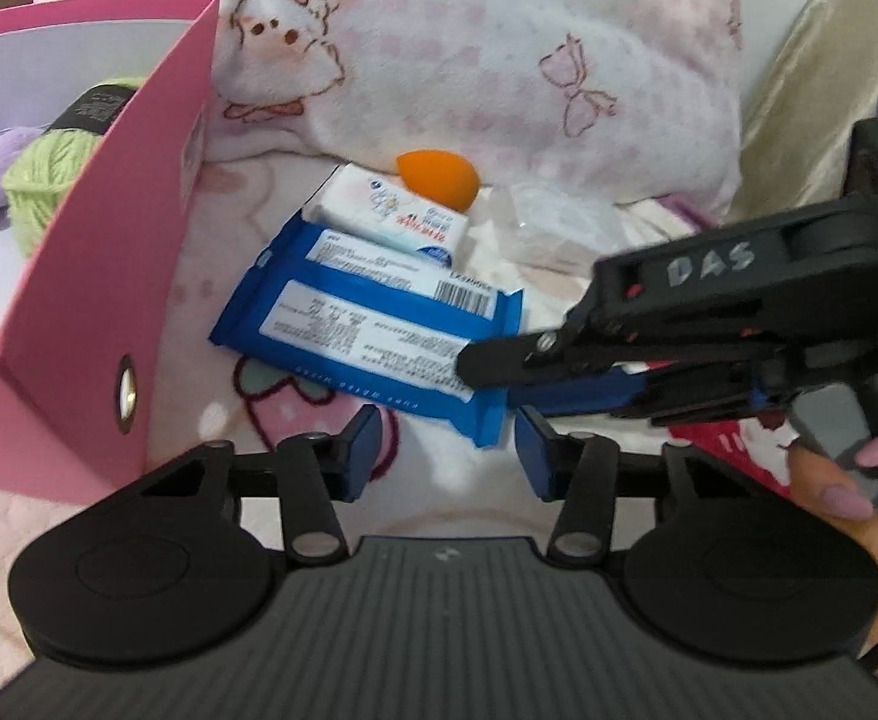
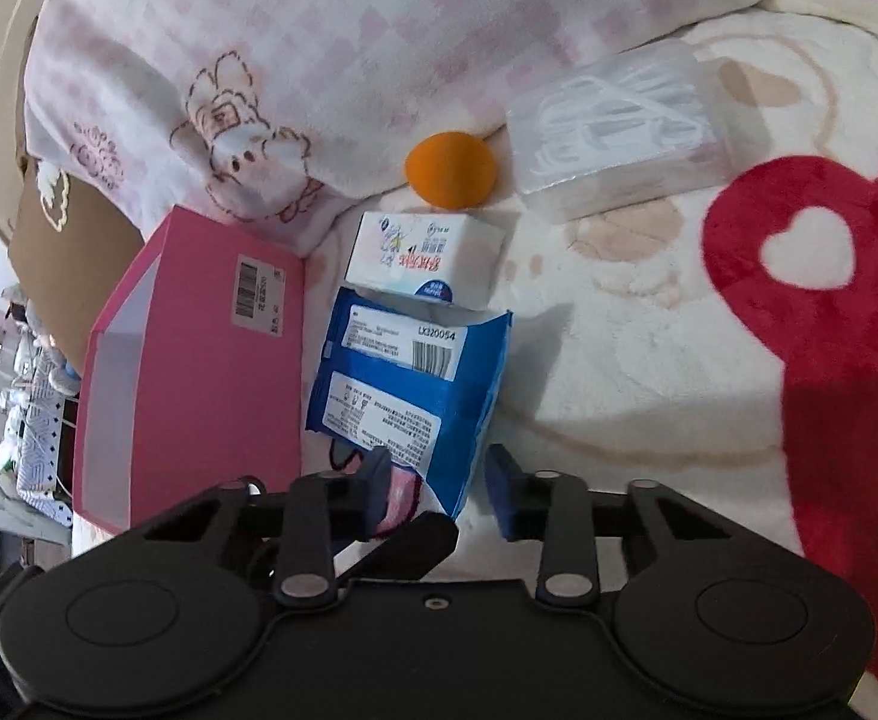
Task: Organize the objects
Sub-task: 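Close the left gripper on the edge of the blue packet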
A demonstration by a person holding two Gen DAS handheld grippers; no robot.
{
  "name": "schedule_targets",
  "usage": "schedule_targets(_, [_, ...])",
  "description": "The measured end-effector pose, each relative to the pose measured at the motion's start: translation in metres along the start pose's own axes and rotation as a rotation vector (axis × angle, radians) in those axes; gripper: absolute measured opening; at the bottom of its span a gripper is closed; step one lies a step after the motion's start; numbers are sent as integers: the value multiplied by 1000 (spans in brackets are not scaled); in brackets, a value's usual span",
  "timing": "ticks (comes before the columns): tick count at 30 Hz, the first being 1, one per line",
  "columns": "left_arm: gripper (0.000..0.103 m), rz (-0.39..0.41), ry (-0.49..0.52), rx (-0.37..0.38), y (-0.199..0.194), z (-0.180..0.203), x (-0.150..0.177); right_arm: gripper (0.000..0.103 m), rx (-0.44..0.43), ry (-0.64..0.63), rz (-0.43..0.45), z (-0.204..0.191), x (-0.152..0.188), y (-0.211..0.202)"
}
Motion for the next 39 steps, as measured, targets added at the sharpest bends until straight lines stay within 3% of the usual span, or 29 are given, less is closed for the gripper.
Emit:
schedule_targets(3, [38,-4,-16,2,6,-3,2,30,19,-27,-10,2,2,7])
schedule_targets(6, [37,-19,-38,-27,12,-12,8,33,65,-78,2,4,2,13])
schedule_targets(10, [36,-7,-47,-12,13,-13,8,36,51,-55,1,7,-1,17])
schedule_targets(12, [34,-4,-35,5,15,-11,8,26,34,-65,0,7,-2,16])
schedule_targets(16, [32,-27,-90,66,15,-9,9,21,59,-232,35,-8,-2,4])
schedule_targets(22, [32,-31,-71,80,12,-4,10,19,77,-287,33,-8,-5,-6])
schedule_targets(26, [32,-36,-78,64,11,-8,9,18,168,-347,64,-2,-11,-15])
schedule_targets(32, [33,-28,-125,45,10,-20,3,16,241,-373,69,8,-15,-32])
schedule_targets(39, [35,29,-135,21,13,-24,-7,22,224,-344,65,14,-18,-35])
Point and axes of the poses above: each gripper's, at about its wrist camera, not at the fingertips, and y roughly the way its jaws point, z to its right, x to its underside, the point moved 9 cm from there along y, roughly the way its jaws point, and after that the axes turned 15 degrees about z, right-handed, at the moved point
